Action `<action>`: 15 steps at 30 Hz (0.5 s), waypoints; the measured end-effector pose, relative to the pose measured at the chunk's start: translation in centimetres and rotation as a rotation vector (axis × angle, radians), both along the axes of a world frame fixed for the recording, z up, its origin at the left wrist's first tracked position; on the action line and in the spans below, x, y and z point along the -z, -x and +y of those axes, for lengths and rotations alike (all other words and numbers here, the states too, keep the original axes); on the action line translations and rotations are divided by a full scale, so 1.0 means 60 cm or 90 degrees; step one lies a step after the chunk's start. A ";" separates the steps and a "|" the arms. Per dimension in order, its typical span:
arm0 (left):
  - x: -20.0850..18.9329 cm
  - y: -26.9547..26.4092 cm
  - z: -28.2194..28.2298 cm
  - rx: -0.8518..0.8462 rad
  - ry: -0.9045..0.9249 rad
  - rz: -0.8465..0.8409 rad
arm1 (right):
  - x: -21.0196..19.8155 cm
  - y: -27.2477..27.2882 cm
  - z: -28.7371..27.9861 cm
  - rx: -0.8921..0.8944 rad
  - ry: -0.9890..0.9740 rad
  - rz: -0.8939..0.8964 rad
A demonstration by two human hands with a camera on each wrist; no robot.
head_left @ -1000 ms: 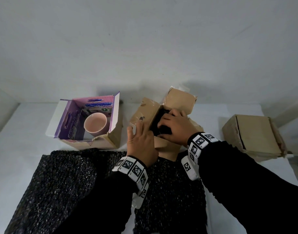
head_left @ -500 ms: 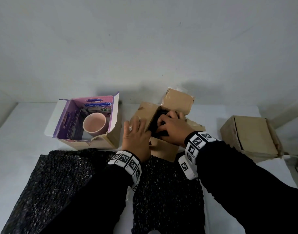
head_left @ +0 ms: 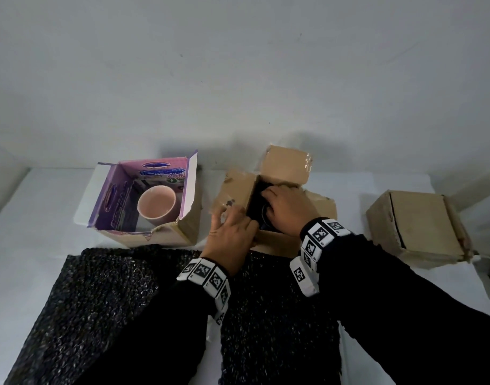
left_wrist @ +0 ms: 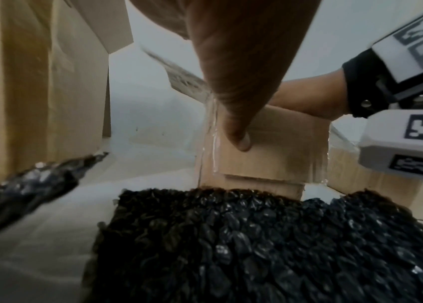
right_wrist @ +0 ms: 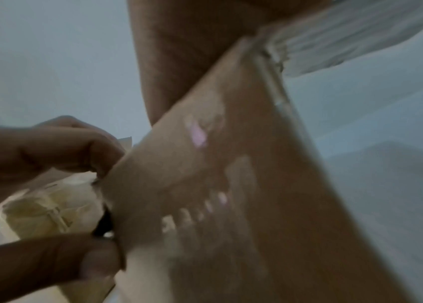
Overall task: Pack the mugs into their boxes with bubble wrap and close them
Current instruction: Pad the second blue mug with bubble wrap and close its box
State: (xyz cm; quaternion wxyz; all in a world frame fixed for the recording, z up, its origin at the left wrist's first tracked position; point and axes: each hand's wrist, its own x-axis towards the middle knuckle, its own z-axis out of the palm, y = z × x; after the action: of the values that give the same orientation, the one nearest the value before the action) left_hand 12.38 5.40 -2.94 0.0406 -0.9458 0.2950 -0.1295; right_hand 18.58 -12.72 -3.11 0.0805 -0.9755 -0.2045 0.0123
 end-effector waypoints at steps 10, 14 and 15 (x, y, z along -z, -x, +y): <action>0.011 -0.002 0.016 0.027 0.146 0.137 | 0.001 -0.014 0.013 -0.066 0.044 0.057; 0.007 -0.005 0.014 0.024 0.128 0.174 | -0.007 -0.015 0.007 -0.061 -0.003 0.034; 0.007 -0.006 0.014 0.020 0.114 0.173 | -0.007 -0.011 0.002 -0.046 -0.035 -0.003</action>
State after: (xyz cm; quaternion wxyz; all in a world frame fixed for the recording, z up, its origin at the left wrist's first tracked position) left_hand 12.74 6.24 -3.37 -0.0862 -0.9497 0.2998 -0.0270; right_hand 19.21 -12.58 -2.68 0.1062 -0.9649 -0.2399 0.0075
